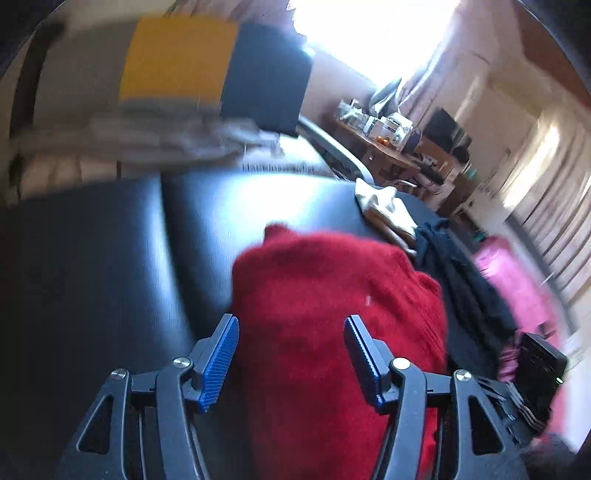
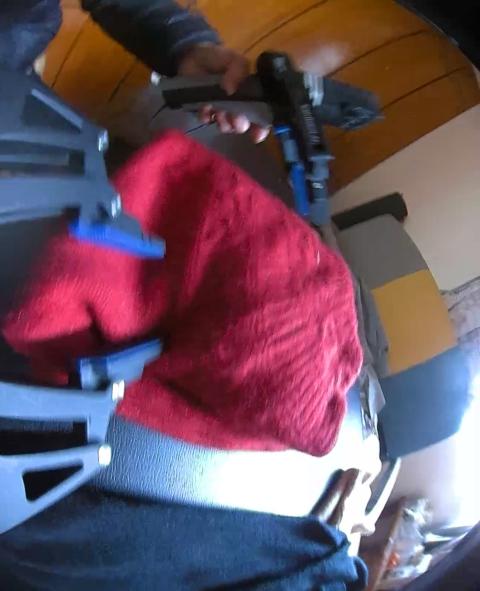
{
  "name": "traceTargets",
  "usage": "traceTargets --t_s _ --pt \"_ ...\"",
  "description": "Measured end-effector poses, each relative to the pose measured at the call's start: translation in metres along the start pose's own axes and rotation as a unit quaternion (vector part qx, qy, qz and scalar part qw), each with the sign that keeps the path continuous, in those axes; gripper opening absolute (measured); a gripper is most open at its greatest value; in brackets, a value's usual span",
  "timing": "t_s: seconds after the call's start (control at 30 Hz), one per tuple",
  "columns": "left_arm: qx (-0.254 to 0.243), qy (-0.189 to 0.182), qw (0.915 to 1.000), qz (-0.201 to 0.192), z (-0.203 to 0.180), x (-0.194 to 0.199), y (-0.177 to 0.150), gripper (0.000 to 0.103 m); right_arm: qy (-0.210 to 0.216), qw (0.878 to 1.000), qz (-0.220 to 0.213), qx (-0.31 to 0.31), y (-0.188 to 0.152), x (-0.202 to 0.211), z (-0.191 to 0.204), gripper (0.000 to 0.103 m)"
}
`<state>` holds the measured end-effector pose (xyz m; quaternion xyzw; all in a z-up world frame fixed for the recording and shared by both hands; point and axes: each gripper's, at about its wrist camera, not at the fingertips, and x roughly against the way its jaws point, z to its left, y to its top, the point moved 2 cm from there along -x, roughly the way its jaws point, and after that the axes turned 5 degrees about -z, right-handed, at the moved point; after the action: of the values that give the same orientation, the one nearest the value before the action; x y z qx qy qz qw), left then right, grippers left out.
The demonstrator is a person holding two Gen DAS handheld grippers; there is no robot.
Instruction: Fold clothes
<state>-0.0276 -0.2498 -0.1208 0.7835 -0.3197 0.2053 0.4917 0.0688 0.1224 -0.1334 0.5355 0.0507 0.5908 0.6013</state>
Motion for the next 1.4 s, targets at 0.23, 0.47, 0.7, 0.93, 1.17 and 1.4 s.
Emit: traceTargets --t_s 0.23,0.47,0.7,0.93,1.17,1.4 --pt "0.098 -0.101 0.9896 0.03 0.052 0.011 -0.024 0.062 0.042 0.995 -0.061 -0.069 0.042 0.042 -0.002 0.103" --pt "0.088 -0.161 0.9819 0.045 0.051 -0.017 -0.02 0.067 0.026 0.977 -0.013 -0.209 0.051 0.014 -0.079 0.103" --pt "0.066 -0.205 0.973 0.082 0.043 -0.058 -0.016 0.075 0.026 0.981 0.045 -0.188 0.061 -0.031 -0.082 0.103" --pt "0.045 -0.212 0.9716 0.096 0.027 -0.077 -0.016 0.065 0.101 0.975 0.072 -0.182 0.066 -0.054 -0.073 0.103" --pt "0.057 -0.174 0.9819 0.048 0.012 -0.047 -0.041 0.035 0.022 0.99 0.094 -0.105 0.071 -0.058 -0.054 0.065" --pt "0.08 -0.143 0.9863 -0.018 0.015 0.033 -0.084 0.033 0.071 0.988 0.097 -0.101 0.052 -0.054 -0.01 0.056"
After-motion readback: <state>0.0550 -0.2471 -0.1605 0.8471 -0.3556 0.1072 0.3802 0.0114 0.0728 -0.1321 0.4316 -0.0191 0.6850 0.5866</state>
